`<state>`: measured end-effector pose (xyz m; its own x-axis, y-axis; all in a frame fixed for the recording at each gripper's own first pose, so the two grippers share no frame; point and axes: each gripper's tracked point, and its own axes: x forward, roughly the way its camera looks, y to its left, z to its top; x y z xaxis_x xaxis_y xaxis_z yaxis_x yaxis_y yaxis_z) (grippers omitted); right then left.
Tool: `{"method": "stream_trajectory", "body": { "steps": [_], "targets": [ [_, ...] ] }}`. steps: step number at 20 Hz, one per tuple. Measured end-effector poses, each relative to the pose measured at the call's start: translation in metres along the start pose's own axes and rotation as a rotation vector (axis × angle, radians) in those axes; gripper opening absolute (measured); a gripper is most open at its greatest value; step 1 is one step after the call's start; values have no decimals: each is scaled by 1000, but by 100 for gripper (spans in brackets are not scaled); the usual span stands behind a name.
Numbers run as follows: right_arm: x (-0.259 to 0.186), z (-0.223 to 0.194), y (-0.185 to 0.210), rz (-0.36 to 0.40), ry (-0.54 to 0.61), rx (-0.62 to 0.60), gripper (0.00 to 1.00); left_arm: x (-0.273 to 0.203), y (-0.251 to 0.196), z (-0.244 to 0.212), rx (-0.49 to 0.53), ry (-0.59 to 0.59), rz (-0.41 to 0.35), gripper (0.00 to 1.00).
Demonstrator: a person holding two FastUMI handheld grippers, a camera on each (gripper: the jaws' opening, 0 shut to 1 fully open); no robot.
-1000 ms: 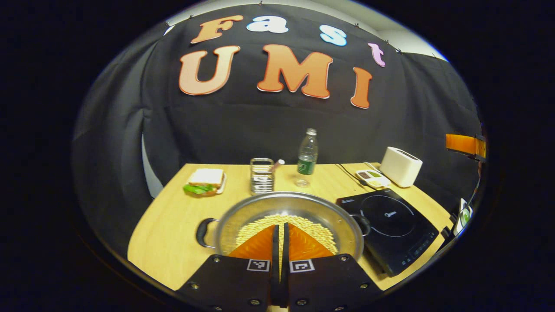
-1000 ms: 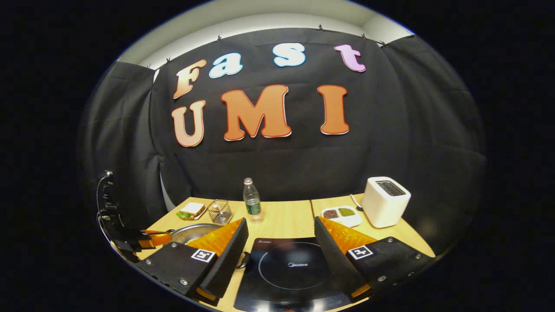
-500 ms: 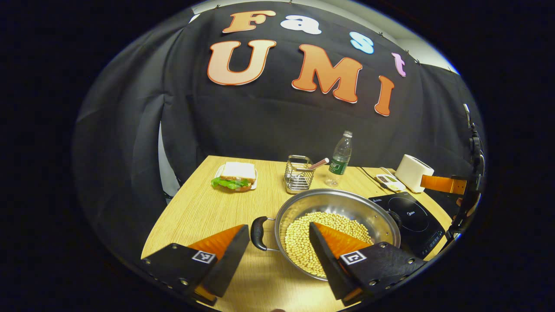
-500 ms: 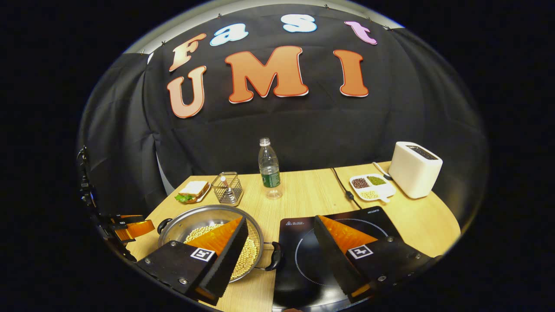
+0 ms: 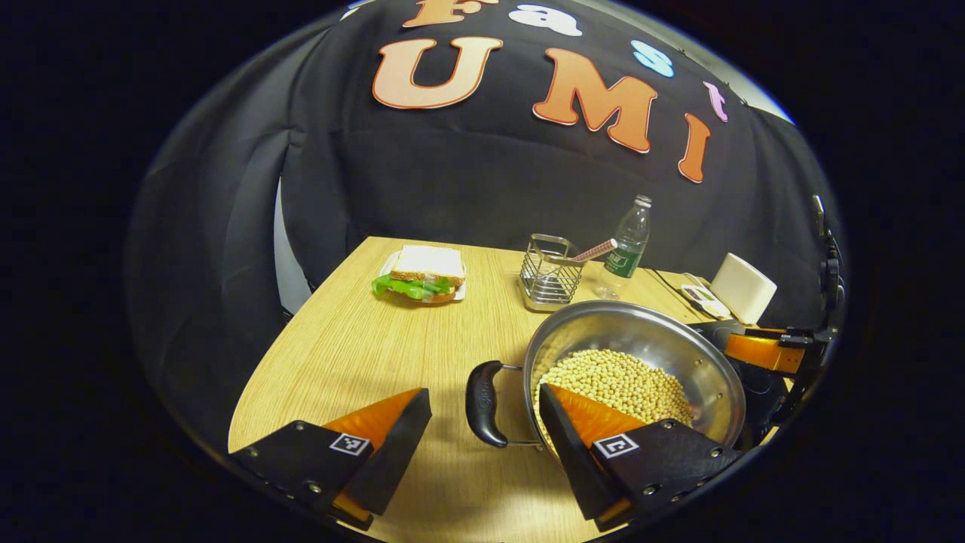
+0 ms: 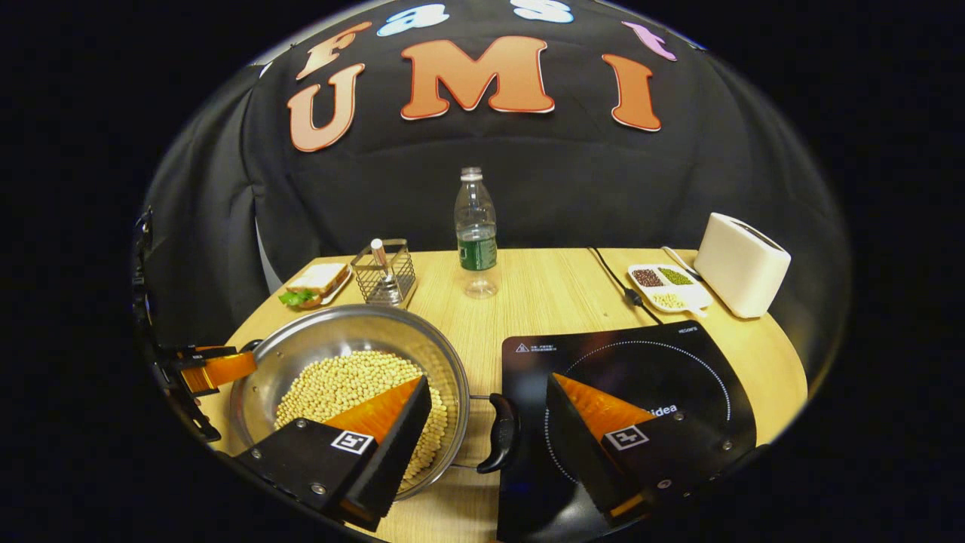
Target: First push the handle of the pot to place it horizontally, then grasp the pot with both hands and set it on the induction cooktop.
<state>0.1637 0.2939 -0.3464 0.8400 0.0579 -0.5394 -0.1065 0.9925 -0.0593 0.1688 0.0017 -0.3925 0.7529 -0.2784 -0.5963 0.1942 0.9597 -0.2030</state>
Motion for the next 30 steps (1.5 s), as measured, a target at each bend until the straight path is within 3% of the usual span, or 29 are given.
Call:
{"method": "stream_trajectory", "body": {
  "steps": [3, 7, 9, 10, 11, 13, 17, 23, 24, 25, 30],
  "targets": [
    [7, -11, 5, 9, 35, 17, 94, 8, 0, -4, -6, 13, -14, 92],
    [13, -15, 2, -5, 49, 27, 80, 17, -6, -10, -42, 28, -37, 91],
    [14, -17, -1, -14, 59, 26, 71, 18, -15, -9, -56, 31, -52, 76],
    [13, -16, -1, -7, 60, 31, 60, 21, -12, -11, -47, 43, -45, 57],
    [12, -16, -1, -1, 65, 35, 62, 20, -13, -11, -41, 45, -34, 55],
    [12, -14, -1, 6, 63, 40, 57, 16, -14, -11, -50, 51, -19, 51],
    [9, -16, 1, 20, 95, 70, 42, 12, -14, -10, -74, 47, 8, 46],
    [-3, -4, -4, 49, 89, 114, 43, -6, -20, 1, -72, 19, 33, 45],
    [-7, -1, -5, 54, 85, 121, 39, -12, -23, 5, -69, 14, 36, 45],
    [-10, 3, -7, 57, 84, 127, 43, -14, -25, 8, -68, 8, 38, 44],
    [-31, 26, -27, 51, 43, 137, 42, -23, -50, 25, -67, -5, 26, 45]
  ]
}}
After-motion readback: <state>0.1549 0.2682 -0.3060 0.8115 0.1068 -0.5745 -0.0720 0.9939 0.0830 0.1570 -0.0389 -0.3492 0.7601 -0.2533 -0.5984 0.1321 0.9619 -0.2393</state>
